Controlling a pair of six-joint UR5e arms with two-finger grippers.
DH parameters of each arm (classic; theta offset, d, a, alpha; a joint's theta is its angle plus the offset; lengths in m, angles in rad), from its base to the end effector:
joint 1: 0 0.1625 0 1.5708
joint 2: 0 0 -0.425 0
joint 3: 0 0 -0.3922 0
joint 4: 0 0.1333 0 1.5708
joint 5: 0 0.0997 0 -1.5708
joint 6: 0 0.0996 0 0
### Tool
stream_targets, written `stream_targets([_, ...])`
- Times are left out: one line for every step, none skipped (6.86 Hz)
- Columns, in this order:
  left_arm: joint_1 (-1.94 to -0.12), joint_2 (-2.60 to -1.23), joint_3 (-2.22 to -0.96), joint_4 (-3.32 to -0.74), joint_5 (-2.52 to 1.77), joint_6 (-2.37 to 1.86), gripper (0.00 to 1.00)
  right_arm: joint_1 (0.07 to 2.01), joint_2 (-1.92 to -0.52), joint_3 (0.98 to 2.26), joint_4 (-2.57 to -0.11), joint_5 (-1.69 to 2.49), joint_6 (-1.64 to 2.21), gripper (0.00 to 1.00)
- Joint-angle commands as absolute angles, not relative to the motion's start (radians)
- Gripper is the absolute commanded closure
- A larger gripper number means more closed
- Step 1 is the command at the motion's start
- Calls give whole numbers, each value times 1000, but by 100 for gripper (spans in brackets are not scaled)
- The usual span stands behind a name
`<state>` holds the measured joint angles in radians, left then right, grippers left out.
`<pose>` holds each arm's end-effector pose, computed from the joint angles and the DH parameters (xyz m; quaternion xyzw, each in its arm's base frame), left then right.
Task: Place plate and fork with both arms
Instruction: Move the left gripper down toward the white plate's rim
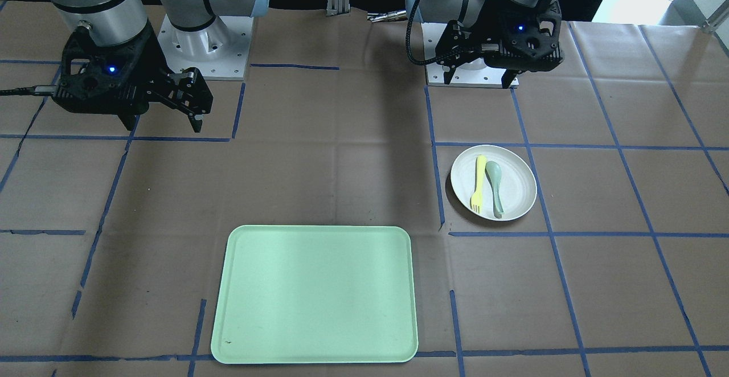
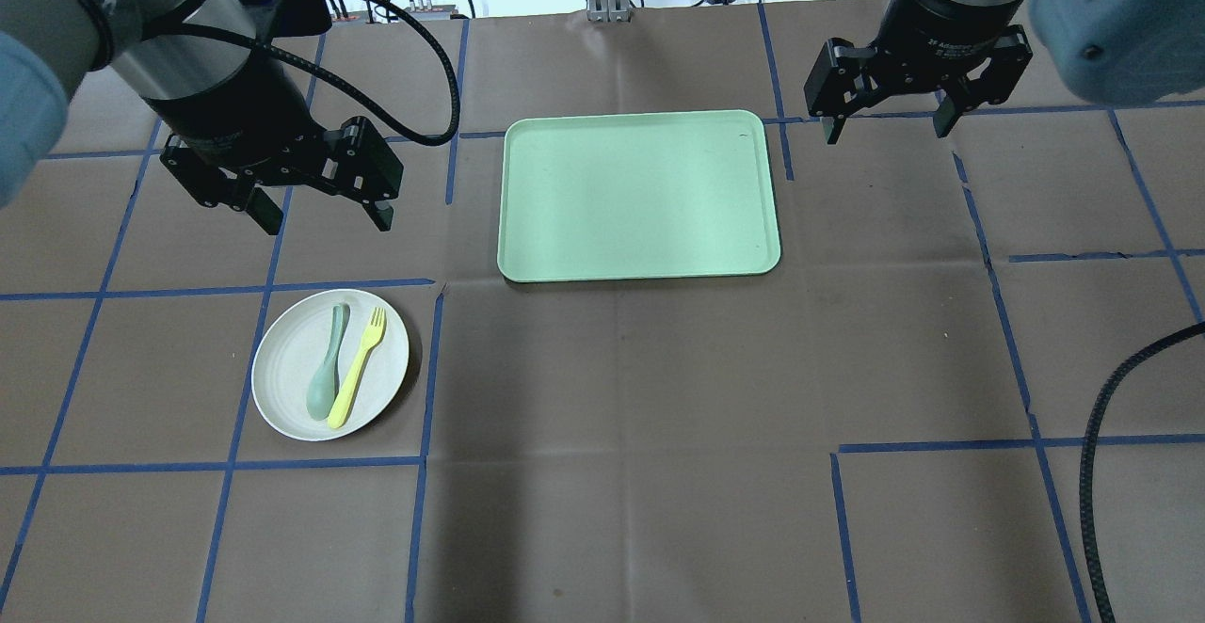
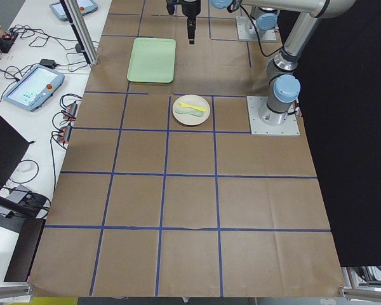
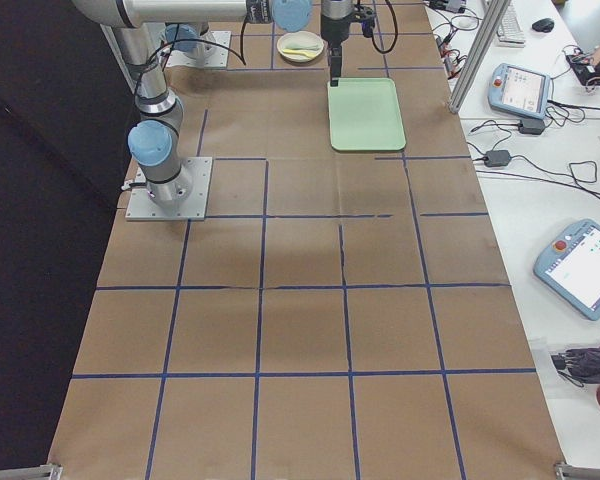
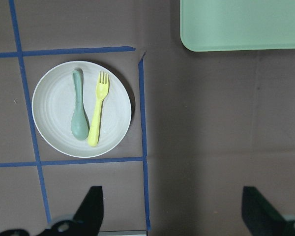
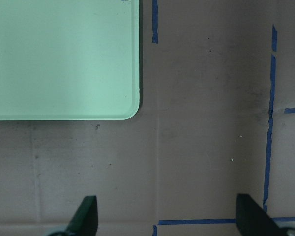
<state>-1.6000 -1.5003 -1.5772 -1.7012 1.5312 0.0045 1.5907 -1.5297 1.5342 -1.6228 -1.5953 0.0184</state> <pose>-0.1505 -0.4501 0.5057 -0.0162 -0.9991 -0.0334 0.0194 0.1411 -0.5113 0.4907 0.0005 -0.9996 0.0240 0.0118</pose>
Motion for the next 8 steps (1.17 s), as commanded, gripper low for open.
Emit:
stream_targets([-1600,-1499,-1586,-1701,1523,5,0,1591,-1529,1534,-1623,-1595,18,0])
stream_targets([-1600,-1499,-1589,-1701,1522,5,0,1591,-1528,1534,-1623,-1595,17,0])
stream_targets([-1600,-1499,-1591,-1701,1522,6,0,1591,-1526,1534,-1623,-1595,17,0])
stream_targets([-1598,-1499,-1594,-1701,1522,6,0,1591,-1526,1534,-1623,-1595,15,0])
stream_targets([-1598,-1497,-1600,-1700,1525,18,0,1591,-1526,1534,-1623,-1595,15,0])
stream_targets([-1579,-1496,-1604,-1700,1526,100,0,1591,-1526,1534,-1623,-1595,15,0])
stream_targets([-1551,-1497,-1608,-1694,1526,198,1,1591,-1525,1534,-1623,-1595,15,0])
stream_targets([-1505,-1503,-1614,-1694,1525,239,1,1591,-1525,1534,-1623,-1595,15,0])
